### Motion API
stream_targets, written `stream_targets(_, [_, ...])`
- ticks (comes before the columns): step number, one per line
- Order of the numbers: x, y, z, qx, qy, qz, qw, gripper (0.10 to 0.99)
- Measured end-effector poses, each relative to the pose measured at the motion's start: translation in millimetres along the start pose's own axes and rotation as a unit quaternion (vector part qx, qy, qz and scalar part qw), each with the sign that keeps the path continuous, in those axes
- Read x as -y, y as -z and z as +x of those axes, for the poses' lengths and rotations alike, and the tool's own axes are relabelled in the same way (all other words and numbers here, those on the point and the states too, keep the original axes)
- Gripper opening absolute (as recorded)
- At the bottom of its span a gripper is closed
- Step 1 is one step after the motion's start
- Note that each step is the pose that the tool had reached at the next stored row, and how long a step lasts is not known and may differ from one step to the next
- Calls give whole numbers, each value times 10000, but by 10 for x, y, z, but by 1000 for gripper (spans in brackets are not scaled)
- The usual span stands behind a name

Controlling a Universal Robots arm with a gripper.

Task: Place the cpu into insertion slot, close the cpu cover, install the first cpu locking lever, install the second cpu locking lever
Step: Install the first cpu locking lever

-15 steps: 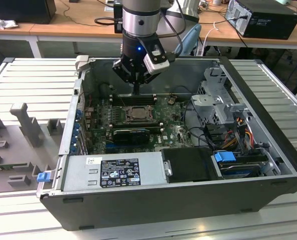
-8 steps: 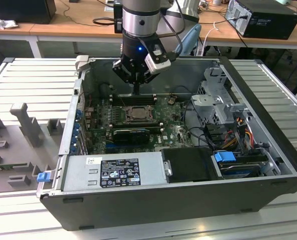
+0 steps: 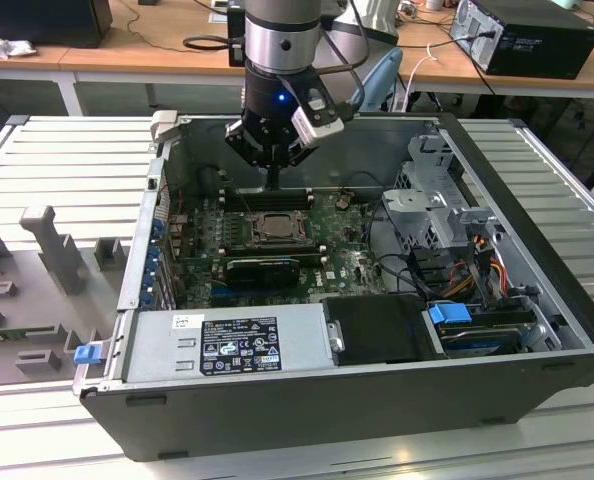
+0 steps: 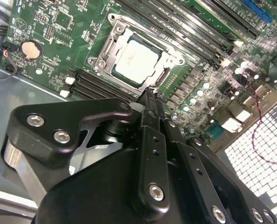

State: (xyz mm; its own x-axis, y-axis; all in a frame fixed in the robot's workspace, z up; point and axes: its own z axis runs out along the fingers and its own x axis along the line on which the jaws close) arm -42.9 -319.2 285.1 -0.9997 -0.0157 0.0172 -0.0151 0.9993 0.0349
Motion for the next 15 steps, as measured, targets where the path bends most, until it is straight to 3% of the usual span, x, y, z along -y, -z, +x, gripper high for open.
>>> stream_targets(4, [0, -1, 8, 0, 76, 1, 10000, 106])
stream_targets(11, [-3, -25, 246, 86, 79, 2, 9999, 106])
stream_targets(15, [-2, -61, 256, 89, 83, 3, 9999, 106])
